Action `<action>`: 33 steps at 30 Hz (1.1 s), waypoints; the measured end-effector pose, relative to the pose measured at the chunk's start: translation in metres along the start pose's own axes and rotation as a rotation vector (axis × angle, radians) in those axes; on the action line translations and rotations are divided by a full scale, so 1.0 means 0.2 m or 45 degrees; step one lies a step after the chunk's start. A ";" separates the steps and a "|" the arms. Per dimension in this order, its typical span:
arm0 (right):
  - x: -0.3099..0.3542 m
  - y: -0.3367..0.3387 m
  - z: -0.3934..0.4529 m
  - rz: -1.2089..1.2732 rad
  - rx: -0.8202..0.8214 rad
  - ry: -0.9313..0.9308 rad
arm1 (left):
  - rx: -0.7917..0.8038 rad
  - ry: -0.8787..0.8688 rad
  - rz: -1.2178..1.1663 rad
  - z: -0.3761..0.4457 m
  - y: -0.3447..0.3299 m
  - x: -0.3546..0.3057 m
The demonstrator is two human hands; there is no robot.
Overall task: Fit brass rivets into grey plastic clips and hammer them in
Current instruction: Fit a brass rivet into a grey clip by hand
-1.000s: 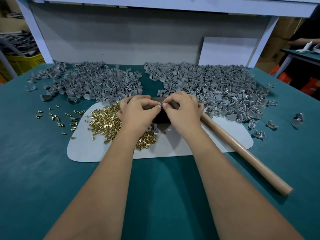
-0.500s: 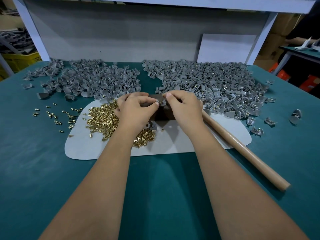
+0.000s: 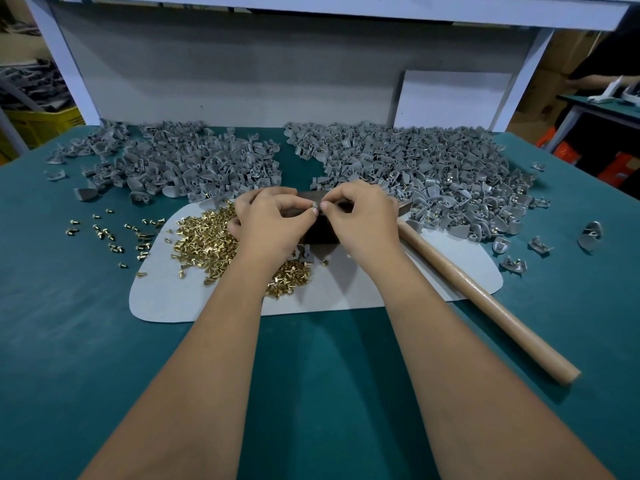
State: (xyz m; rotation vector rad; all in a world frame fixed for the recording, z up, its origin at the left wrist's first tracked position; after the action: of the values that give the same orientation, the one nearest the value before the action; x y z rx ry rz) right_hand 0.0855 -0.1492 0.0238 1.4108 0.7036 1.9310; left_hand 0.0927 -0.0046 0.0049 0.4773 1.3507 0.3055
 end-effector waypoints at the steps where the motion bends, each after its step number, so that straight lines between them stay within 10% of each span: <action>1: 0.00 0.00 0.00 0.009 -0.005 0.000 | 0.000 -0.003 -0.003 0.00 0.00 0.00; 33: 0.00 0.04 -0.02 0.327 -0.145 -0.038 | -0.031 0.023 0.101 0.00 -0.01 0.01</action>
State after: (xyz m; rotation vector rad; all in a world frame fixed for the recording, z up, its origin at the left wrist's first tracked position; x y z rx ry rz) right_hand 0.0804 -0.1544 0.0288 1.5147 0.4074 2.1034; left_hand 0.0931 -0.0052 0.0026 0.5097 1.3462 0.3919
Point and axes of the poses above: each hand's wrist, its own z-axis towards the middle knuckle, its own y-axis out of the back of the hand, x = y × z, the point moved 4 cm from there along z, towards the middle knuckle, and after that the axes turned 15 degrees about x, right-handed, at the moved point
